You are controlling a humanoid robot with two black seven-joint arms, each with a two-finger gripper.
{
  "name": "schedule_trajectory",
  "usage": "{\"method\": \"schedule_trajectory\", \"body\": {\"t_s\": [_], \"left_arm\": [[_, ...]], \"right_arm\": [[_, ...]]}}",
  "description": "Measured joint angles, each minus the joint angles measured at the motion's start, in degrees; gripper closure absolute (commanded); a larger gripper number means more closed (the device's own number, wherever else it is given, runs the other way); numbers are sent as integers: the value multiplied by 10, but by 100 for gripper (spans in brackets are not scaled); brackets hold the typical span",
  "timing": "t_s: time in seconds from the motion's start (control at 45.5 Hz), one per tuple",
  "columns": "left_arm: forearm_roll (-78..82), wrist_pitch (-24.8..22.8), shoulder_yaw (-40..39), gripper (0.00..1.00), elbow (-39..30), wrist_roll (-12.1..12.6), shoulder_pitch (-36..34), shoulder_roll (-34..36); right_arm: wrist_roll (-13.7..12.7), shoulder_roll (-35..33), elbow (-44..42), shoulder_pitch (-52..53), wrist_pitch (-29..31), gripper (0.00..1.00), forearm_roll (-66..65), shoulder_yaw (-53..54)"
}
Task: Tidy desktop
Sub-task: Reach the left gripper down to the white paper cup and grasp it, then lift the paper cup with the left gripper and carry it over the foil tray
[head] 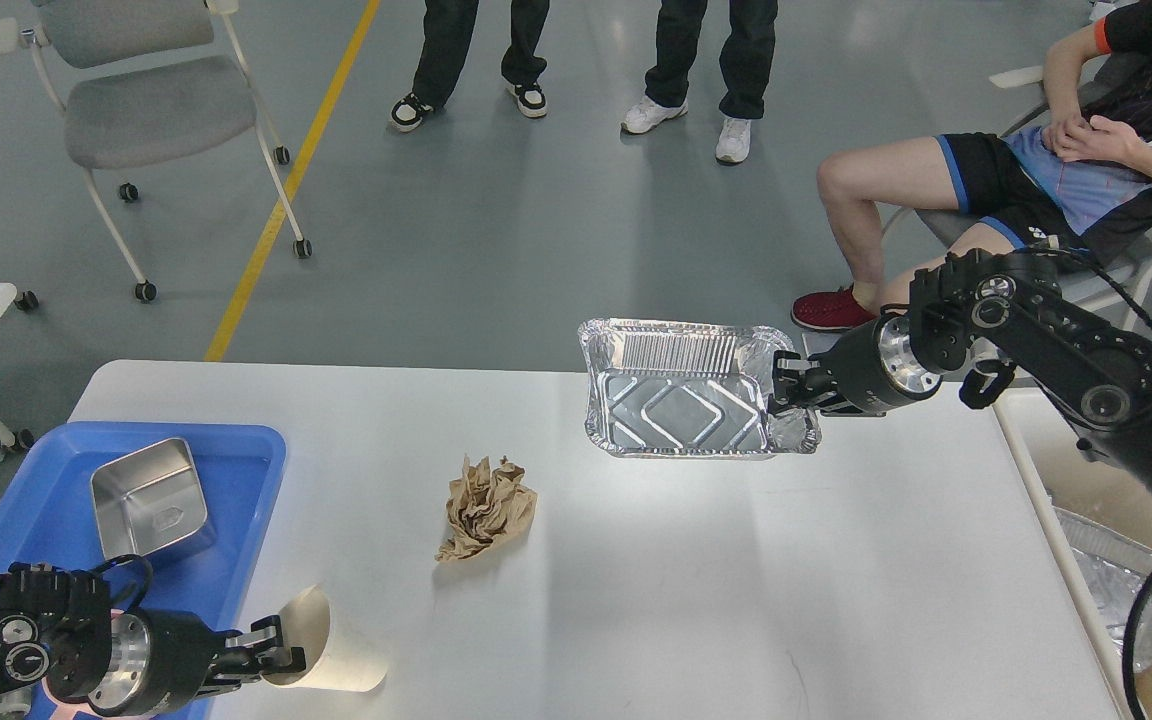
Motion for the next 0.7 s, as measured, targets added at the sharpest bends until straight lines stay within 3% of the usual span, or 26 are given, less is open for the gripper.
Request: {"method": "schedule_trajectory", "body": {"t_s": [0.308, 0.704], "left_arm": [[0, -14, -10, 100, -11, -1, -19, 34], [-37, -205, -114, 100, -80, -3, -186, 226]], "right_arm": [[0, 0, 0, 0, 0, 100, 0, 0], [0, 0, 0, -1, -2, 100, 0, 0]]}}
